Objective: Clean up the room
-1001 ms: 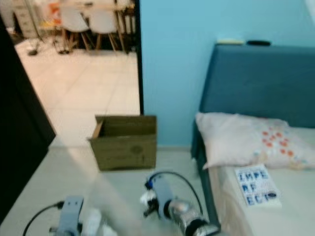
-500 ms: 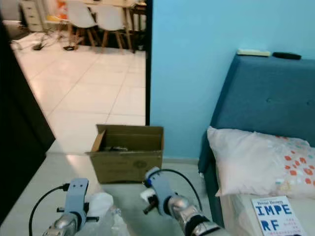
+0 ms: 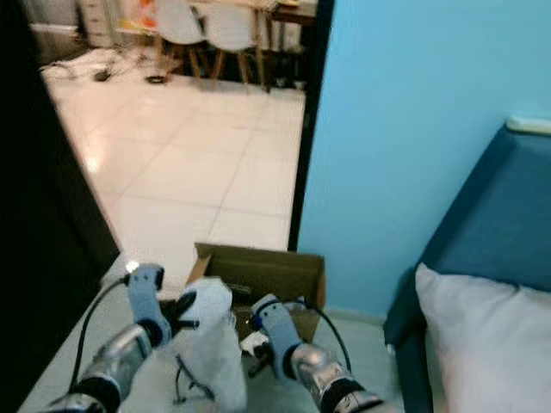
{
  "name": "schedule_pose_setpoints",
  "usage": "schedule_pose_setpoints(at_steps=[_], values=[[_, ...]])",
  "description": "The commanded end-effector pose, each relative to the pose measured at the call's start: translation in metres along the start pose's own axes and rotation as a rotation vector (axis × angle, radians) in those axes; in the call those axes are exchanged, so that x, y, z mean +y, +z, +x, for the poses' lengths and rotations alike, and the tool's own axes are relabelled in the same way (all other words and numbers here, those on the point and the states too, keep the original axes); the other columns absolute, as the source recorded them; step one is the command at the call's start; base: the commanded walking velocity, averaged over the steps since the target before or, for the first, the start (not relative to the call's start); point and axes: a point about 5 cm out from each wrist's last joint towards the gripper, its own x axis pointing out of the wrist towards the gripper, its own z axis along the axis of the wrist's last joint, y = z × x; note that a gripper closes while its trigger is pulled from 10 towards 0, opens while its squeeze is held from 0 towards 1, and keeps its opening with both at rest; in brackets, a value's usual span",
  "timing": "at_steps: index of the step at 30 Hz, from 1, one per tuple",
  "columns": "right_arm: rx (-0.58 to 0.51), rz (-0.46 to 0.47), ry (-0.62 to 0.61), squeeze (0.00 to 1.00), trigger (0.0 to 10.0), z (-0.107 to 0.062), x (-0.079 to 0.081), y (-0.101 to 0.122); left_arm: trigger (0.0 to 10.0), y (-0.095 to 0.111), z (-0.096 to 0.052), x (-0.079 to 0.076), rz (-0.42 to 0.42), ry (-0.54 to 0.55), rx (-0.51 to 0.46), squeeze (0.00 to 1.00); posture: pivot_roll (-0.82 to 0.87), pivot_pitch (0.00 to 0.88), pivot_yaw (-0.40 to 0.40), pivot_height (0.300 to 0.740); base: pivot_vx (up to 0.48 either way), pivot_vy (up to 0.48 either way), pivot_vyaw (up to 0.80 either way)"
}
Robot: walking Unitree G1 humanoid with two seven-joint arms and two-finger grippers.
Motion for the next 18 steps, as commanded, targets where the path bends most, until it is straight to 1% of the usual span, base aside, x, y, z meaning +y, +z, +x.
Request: schedule_pose_setpoints(at_steps=[1,2,3,4,5,6,7,8,12,15,16,18], values=[[0.010,-0.002,-0.004,0.00,10.0,-0.002,-0.002,-0.004,10.0,0.009,0.001,-0.007,-0.048,-0.113,-0.050,0.00,0.07,0.000,-0.062,0.740,0.480,0.000,0.00],[0.010,-0.002,-0.004,0.00,10.0,-0.002,-0.002,-0.004,10.0,0.009,0.001,-0.007,-0.048,-0.113,-0.050,0.00,0.07,0.000,-0.062,0.740,0.480,0.000,0.00],[0.010,-0.002,-0.001,0.00,10.0,-0.002,-0.002,-0.005,10.0,0.031,0.001,-0.015,-0.097,-0.239,-0.142,0.00,0.07,0.000,-0.062,0.740,0.480,0.000,0.00],[0.010,-0.002,-0.001,0.00,10.0,-0.002,-0.002,-0.005,10.0,0.031,0.001,-0.015,-0.097,-0.239,-0.142,0.00,0.07,0.000,-0.062,0.740,0.480,0.000,0.00],[0.010,-0.001,0.000,0.00,10.0,-0.002,-0.002,-0.005,10.0,0.045,0.000,-0.021,-0.098,-0.300,-0.189,0.00,0.07,0.000,-0.062,0.740,0.480,0.000,0.00],[0.010,-0.001,0.000,0.00,10.0,-0.002,-0.002,-0.005,10.0,0.052,-0.001,-0.025,-0.095,-0.338,-0.216,0.00,0.07,0.000,-0.061,0.740,0.480,0.000,0.00],[0.010,-0.001,0.000,0.00,10.0,-0.002,-0.002,-0.005,10.0,0.052,-0.001,-0.025,-0.095,-0.338,-0.216,0.00,0.07,0.000,-0.061,0.740,0.480,0.000,0.00],[0.017,0.003,-0.005,0.00,10.0,-0.002,-0.002,-0.006,10.0,0.062,0.002,-0.029,-0.078,-0.355,-0.251,0.00,0.06,0.000,-0.060,0.740,0.000,0.000,0.00],[0.020,0.004,-0.006,0.00,10.0,-0.003,-0.002,-0.007,10.0,0.061,0.005,-0.030,-0.051,-0.347,-0.230,0.00,0.06,0.000,-0.059,0.740,0.000,0.000,0.00],[0.023,-0.001,-0.009,0.00,10.0,-0.003,-0.003,-0.008,10.0,0.025,0.007,-0.027,0.080,-0.281,-0.046,0.00,0.06,0.000,-0.060,0.740,0.000,0.000,0.00],[0.023,-0.002,-0.009,0.00,10.0,-0.003,-0.003,-0.008,10.0,0.017,0.006,-0.026,0.119,-0.260,-0.003,0.00,0.05,0.000,-0.059,0.740,0.000,0.000,0.00],[0.023,-0.002,-0.009,0.00,10.0,-0.003,-0.003,-0.008,10.0,0.012,0.005,-0.026,0.145,-0.243,0.024,0.00,0.05,0.000,-0.059,0.740,0.000,0.000,0.00]])
